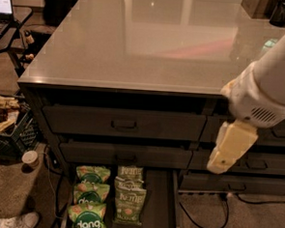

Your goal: Pick green jalapeno chip bag from bottom drawer and place on counter

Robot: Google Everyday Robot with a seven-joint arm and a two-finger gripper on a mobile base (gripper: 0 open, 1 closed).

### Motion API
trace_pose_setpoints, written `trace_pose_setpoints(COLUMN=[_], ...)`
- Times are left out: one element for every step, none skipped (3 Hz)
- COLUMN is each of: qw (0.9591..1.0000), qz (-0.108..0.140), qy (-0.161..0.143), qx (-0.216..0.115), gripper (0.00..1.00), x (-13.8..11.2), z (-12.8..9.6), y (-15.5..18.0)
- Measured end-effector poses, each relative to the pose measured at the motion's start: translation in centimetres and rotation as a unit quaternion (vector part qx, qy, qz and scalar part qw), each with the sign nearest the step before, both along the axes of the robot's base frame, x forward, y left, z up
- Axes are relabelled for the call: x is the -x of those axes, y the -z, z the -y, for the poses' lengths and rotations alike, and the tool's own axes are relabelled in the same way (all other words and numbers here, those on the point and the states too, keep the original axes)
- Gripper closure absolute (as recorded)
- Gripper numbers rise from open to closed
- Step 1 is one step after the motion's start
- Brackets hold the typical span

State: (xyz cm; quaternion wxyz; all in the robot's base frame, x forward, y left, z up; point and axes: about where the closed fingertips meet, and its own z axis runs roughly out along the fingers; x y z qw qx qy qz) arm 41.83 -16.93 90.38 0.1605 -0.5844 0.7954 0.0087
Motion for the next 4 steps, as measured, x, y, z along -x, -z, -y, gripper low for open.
trace_pose_setpoints(qw=[0.9996, 0.9996, 0.9989, 0.9971], qz=[-0.024, -0.024, -0.026, -0.027], qy=[-0.009, -0.009, -0.017, -0.028], qx=[-0.010, -0.010, -0.036, -0.064], gripper=[0.00, 0.00, 0.00, 0.00], x=[0.3, 0.3, 0.6, 1.0], z=[-1.6, -1.6, -2.7, -5.4], y=[4.6, 4.6, 6.0, 9.9])
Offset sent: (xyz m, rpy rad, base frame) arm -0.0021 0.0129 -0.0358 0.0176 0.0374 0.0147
